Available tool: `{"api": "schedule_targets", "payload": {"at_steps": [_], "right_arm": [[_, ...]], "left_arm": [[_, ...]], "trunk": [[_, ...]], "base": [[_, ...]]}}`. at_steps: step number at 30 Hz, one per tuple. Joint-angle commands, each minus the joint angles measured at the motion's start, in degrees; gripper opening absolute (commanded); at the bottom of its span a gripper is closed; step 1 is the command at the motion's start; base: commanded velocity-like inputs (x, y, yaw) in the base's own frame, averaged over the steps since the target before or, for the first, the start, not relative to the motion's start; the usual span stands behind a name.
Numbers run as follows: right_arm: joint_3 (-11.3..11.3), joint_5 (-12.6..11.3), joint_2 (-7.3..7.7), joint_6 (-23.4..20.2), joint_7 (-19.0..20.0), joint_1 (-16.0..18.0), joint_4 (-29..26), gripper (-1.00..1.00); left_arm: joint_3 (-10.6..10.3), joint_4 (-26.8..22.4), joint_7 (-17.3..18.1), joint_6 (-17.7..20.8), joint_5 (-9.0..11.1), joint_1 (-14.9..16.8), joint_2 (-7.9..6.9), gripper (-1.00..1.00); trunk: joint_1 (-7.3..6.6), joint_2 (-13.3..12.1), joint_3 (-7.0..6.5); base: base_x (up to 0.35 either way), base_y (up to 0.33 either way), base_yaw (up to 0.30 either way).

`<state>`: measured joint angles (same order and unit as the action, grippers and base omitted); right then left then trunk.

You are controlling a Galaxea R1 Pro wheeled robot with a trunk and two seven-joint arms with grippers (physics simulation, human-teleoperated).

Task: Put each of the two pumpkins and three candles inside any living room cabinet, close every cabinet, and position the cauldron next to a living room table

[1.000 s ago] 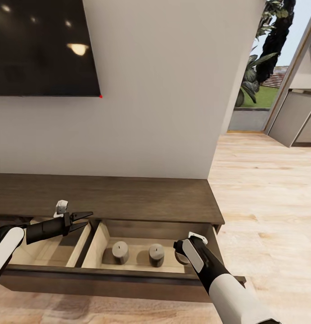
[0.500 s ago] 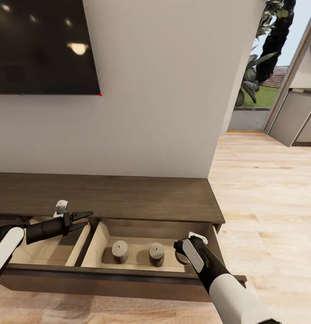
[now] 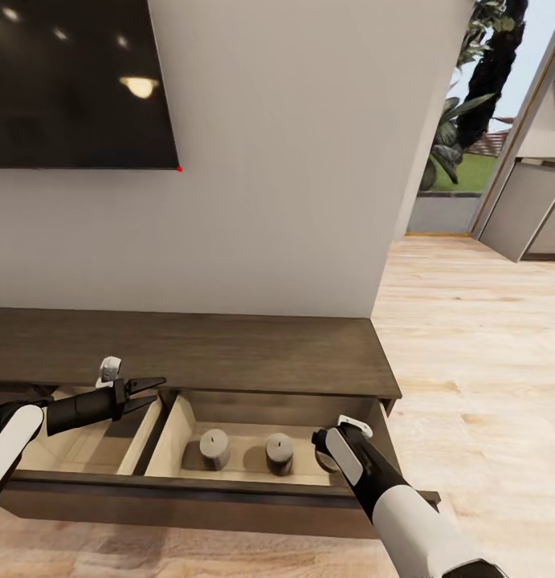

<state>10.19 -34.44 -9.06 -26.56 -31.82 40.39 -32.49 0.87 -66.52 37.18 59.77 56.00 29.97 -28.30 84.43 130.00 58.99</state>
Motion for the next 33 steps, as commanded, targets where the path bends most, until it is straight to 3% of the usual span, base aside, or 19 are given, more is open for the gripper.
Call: {"api": "schedule_targets", "payload": {"at_steps": [1,9,14,24,25,33], "right_arm": [[0.00,-0.10,-0.04,0.12,-0.01,0.02,0.03,-1.00],[0.00,-0.10,-0.08,0.11,0.00,0.04,0.08,-1.00],[0.00,-0.10,-0.08,0.12,0.00,0.04,0.13,-1.00],[0.09,-0.16,-0.08,0.11,0.00,0.06,0.18,-1.00],[0.09,-0.17,-0.08,0.11,0.00,0.09,0.22,1.00],[0.09,-0.11,-0.08,0.11,0.00,0.21,1.13,1.00]], "left_arm": [[0.00,0.00,0.00,0.00,-0.01,0.00,0.00,1.00],[0.01,-0.01,0.00,0.01,0.03,0.00,-0.03,1.00],[0.01,-0.01,0.00,0.02,0.06,0.00,-0.03,1.00],[0.01,-0.01,0.00,0.07,0.07,0.00,-0.09,1.00],[0.01,-0.01,0.00,0.06,0.07,0.00,-0.09,1.00],[0.01,-0.01,0.00,0.07,0.09,0.00,-0.09,1.00]], "trunk": [[0.00,0.00,0.00],[0.00,0.00,0.00],[1.10,2.01,0.90],[1.10,2.01,0.90],[1.10,2.01,0.90],[1.10,2.01,0.90]], "base": [[0.000,0.000,0.000],[0.029,0.000,0.000],[0.008,0.000,0.000],[0.000,0.000,0.000],[0.000,0.000,0.000],[0.000,0.000,0.000]]}}
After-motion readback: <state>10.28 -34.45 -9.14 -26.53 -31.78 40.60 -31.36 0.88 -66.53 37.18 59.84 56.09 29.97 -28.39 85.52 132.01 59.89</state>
